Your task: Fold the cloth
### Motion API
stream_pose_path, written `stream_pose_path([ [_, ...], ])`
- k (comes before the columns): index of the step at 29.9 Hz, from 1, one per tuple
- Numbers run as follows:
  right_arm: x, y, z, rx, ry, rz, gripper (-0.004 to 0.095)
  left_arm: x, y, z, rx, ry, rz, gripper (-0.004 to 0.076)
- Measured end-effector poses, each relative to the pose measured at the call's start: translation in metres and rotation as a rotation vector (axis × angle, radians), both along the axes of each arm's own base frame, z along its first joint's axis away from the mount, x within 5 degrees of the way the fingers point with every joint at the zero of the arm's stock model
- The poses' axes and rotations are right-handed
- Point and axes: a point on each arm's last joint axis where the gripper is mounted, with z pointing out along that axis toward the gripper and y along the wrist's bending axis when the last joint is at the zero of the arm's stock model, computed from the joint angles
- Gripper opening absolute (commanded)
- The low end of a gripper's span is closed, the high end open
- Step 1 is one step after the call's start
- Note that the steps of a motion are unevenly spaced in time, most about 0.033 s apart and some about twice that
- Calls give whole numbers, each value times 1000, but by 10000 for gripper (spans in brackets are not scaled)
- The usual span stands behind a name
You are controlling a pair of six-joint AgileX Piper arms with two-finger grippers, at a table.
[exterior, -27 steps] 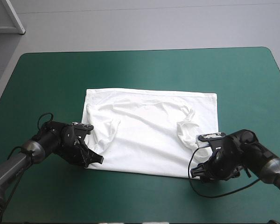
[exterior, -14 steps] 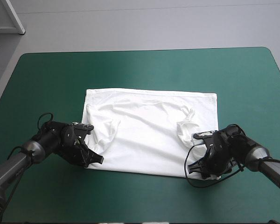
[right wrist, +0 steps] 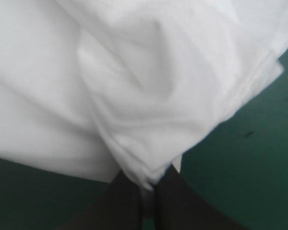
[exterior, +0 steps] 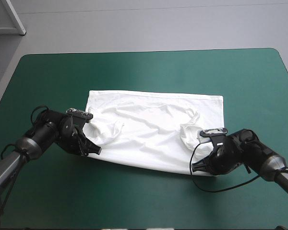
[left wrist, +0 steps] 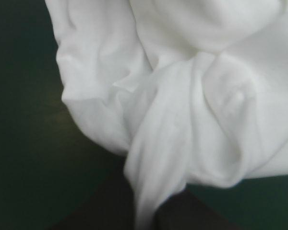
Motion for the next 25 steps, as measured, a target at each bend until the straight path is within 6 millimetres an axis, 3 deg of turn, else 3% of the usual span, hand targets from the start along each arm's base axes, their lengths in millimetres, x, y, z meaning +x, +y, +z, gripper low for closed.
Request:
stream_pose_path([
  [6, 20, 5, 52, 20, -159, 28, -19, 28, -9, 36, -9, -57, -32, -8],
  [10, 45, 6, 85, -51, -302, 10, -19, 56, -17, 47, -8, -81, -54, -8],
  [15, 83, 5, 106, -134, -412, -47, -19, 96, -22, 55, -12, -119, -41, -8],
  [19, 120, -2, 105, -140, -438, -110, -19, 128, -17, 63, -23, -174, -11, -8],
  [25, 163, -4, 81, -116, -486, -131, -19, 168, -10, 55, -51, -250, 28, -8],
])
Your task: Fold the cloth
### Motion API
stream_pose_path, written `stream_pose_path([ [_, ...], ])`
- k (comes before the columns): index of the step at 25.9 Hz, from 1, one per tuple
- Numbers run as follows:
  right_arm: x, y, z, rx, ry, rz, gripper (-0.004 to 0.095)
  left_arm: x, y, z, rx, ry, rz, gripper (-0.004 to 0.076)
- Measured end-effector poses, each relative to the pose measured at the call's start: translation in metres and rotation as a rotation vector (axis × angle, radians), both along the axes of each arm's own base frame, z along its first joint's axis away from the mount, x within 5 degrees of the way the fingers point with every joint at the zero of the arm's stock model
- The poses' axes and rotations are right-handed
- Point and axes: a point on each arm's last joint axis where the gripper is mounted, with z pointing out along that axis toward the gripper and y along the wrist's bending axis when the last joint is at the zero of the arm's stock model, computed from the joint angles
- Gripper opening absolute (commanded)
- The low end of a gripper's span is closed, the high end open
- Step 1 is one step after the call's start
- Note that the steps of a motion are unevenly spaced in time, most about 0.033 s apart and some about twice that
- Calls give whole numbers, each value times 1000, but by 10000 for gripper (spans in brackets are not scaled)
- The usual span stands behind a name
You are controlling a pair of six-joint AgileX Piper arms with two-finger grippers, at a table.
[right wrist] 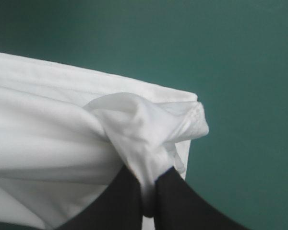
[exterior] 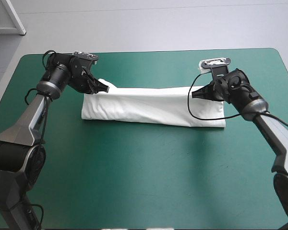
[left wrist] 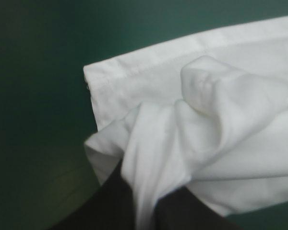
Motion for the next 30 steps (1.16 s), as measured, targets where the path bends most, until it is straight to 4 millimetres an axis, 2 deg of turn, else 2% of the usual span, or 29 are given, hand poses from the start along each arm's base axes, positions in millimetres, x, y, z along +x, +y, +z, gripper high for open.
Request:
stream_pose_path([
  [3, 13, 3, -18, -2, 6, 11, -15, 16, -2, -18, 0, -5, 2, -8],
  [5, 22, 6, -32, -5, 16, 19, 32, 26, -4, -34, 0, -7, 2, 18],
  [7, 30, 9, -46, -3, 24, 25, 141, 35, -5, -49, 0, -19, 1, 103],
  [11, 41, 13, -68, 6, 44, 21, 533, 47, -7, -73, 3, -17, 2, 355],
  [13, 42, 14, -71, 9, 49, 16, 657, 49, -7, -76, 2, -15, 5, 460],
  [14, 42, 13, -70, 9, 45, 15, 685, 49, -6, -74, 5, -18, 9, 478],
  [17, 37, 12, -53, 20, 6, 15, 697, 50, -4, -61, 6, -34, 18, 463],
  [19, 29, 9, -31, 35, -47, 16, 697, 49, -3, -45, 8, -44, 28, 441],
  [20, 18, 5, -7, 45, -99, 15, 697, 47, -2, -20, -1, -71, 40, 431],
  [21, 12, 2, 5, 44, -124, 13, 697, 45, -2, -8, -8, -85, 48, 389],
  [22, -1, -4, 26, 30, -156, 5, 697, 39, -2, 21, -39, -112, 61, 358],
  [23, -8, -8, 34, 16, -164, -2, 697, 36, -2, 33, -55, -125, 62, 270],
  [24, -20, -15, 47, -13, -157, -25, 697, 28, -4, 49, -98, -121, 58, 228],
  [28, -37, -34, 55, -43, -115, -89, 697, 21, -17, 54, -173, -81, -2, -9],
  [30, -45, -46, 48, -49, -84, -122, 694, 20, -38, 47, -194, -53, -60, -7],
])
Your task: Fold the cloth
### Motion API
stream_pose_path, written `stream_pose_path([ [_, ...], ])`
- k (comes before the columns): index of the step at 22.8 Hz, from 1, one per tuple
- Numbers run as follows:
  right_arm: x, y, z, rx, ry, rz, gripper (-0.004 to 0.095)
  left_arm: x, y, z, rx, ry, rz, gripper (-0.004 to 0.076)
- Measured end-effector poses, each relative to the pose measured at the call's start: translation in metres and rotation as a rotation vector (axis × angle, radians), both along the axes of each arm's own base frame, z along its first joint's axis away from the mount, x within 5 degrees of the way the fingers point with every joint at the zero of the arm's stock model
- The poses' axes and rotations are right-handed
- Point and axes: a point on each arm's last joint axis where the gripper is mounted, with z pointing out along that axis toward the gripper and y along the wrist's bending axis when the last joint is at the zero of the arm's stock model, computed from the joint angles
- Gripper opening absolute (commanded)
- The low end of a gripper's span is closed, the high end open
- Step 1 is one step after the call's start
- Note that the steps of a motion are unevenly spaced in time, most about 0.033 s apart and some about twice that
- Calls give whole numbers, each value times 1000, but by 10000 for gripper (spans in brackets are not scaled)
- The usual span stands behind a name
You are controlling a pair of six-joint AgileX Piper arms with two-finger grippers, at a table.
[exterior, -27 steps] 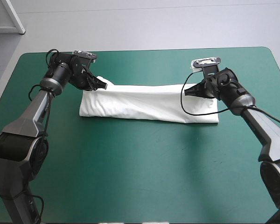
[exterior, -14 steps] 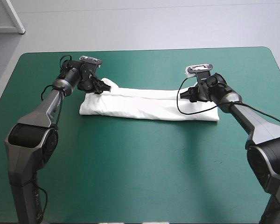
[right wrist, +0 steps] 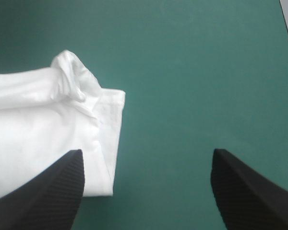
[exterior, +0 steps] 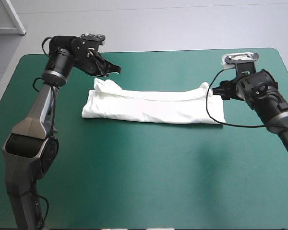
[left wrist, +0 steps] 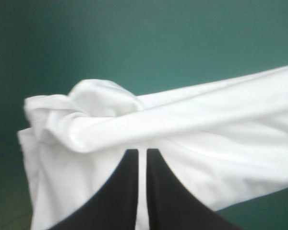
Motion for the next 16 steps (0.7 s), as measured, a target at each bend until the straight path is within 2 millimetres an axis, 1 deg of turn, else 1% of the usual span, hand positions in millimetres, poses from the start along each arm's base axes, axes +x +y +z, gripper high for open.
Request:
stream_pose_path([
  [1, -4, -5, -6, 3, 22, -13, 691, -1, -10, -5, -2, 12, -27, -7],
  [3, -8, -18, -28, 44, 97, -43, 680, -5, -38, -19, 4, 48, -92, -8],
  [4, -10, -24, -43, 83, 139, -42, 677, -5, -50, -30, 8, 75, -118, -8],
  [5, -10, -28, -51, 135, 155, -43, 677, -6, -61, -40, 10, 92, -141, -8],
  [6, -11, -33, -58, 191, 170, -37, 675, -5, -73, -53, 17, 114, -162, -8],
  [8, -11, -38, -63, 245, 180, -27, 675, -3, -85, -70, 24, 139, -181, -8],
  [10, -7, -47, -66, 306, 179, -6, 675, 0, -99, -94, 34, 173, -195, -8],
  [13, 0, -55, -75, 363, 196, 7, 675, 3, -112, -115, 39, 189, -207, -8],
  [14, 3, -56, -80, 384, 205, 11, 675, 4, -116, -120, 40, 190, -211, -8],
  [15, 10, -58, -90, 415, 226, 19, 674, 5, -124, -135, 47, 208, -216, -8],
  [16, 14, -58, -97, 424, 238, 23, 674, 5, -126, -143, 52, 219, -216, -8],
])
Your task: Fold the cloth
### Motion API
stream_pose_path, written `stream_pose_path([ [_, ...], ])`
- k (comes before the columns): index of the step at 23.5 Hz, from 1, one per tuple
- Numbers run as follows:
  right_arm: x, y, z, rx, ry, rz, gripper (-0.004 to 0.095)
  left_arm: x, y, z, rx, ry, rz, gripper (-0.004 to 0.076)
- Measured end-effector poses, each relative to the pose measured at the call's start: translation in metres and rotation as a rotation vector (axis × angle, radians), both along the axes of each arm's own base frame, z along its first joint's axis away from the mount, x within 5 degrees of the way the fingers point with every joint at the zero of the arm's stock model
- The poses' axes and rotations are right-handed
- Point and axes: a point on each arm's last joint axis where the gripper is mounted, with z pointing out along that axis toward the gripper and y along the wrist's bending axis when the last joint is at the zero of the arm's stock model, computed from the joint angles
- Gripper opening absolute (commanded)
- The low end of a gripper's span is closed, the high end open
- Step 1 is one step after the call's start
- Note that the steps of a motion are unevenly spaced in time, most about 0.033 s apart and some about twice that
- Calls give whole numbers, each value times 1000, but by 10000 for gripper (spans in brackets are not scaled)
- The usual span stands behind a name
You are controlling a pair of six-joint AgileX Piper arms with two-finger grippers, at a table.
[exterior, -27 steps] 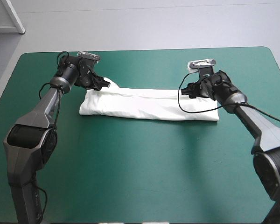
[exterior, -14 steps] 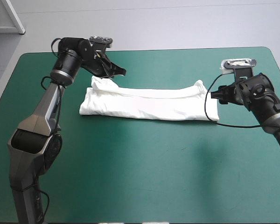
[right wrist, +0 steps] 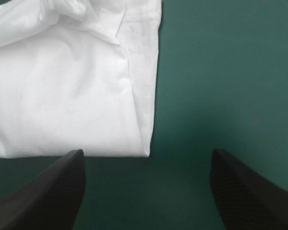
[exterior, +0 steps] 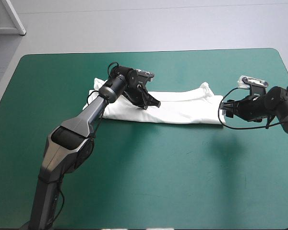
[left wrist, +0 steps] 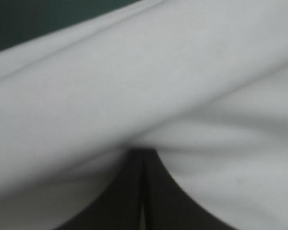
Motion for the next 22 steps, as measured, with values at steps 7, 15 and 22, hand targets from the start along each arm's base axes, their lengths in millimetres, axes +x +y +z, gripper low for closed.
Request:
stream_pose_path([
  [7, 39, 6, -59, 119, 67, 29, 674, 1, -5, -7, 14, 4, -8, -8],
  [15, 68, 19, -71, 213, 13, 33, 446, 0, -6, -8, 37, 0, -16, -8],
  [22, 67, 45, -75, 221, 36, 85, 190, 0, -6, -8, 38, 1, -16, -8],
])
